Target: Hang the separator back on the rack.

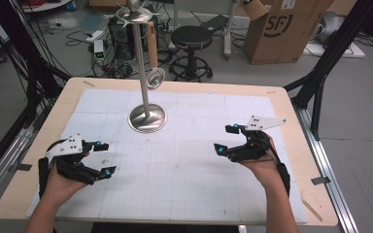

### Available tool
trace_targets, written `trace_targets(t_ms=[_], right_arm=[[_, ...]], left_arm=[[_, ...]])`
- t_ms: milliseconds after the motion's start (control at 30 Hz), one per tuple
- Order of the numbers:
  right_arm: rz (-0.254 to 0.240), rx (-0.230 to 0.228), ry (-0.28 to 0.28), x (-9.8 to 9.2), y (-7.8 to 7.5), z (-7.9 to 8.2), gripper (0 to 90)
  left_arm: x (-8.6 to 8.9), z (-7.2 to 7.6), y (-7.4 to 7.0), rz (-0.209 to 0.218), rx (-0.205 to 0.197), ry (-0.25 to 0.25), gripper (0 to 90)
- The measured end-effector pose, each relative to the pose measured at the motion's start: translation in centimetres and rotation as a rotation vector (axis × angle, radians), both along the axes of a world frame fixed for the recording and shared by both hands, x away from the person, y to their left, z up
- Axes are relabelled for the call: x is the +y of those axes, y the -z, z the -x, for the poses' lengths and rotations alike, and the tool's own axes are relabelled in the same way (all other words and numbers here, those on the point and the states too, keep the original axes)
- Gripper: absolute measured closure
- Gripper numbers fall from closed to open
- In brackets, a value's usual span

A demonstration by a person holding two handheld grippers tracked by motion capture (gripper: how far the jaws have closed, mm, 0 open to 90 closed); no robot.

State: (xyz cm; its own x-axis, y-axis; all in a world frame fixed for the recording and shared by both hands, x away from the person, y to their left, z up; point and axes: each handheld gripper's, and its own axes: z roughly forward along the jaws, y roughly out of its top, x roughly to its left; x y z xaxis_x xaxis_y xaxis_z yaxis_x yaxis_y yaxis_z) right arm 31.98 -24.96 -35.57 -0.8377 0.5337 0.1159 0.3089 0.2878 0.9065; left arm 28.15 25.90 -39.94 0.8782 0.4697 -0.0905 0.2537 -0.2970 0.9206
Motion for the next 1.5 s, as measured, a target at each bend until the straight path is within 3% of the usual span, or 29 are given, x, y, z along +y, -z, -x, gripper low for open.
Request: trace_targets(t_ms=[300,733,1000,1167,1500], right_arm=[[0.011,0.006,-0.006,-0.2,0.8,0.3,14.7],[-0.013,0.037,-0.014,-1.1,1.4,0.3,13.2],[-0.004,0.028,0.003,-1.5,1.3,0.5,13.3],[0.028,0.036,0.001,-1.2,1.7,0.2,13.2],[0.028,0.038,0.001,-1.2,1.8,0.2,13.2]], left_arm=[[-0.1,-0.1,0.0,0.005,0.005,-0.002,14.2],[-0.2,-0.3,0.2,0.003,0.009,-0.002,14.2],[-0.2,-0.3,0.2,-0.007,0.005,0.004,14.2],[0.0,-0.3,0.1,0.0,0.003,-0.001,14.2],[0.0,-0.2,0.1,0.007,0.002,-0.002,14.2]])
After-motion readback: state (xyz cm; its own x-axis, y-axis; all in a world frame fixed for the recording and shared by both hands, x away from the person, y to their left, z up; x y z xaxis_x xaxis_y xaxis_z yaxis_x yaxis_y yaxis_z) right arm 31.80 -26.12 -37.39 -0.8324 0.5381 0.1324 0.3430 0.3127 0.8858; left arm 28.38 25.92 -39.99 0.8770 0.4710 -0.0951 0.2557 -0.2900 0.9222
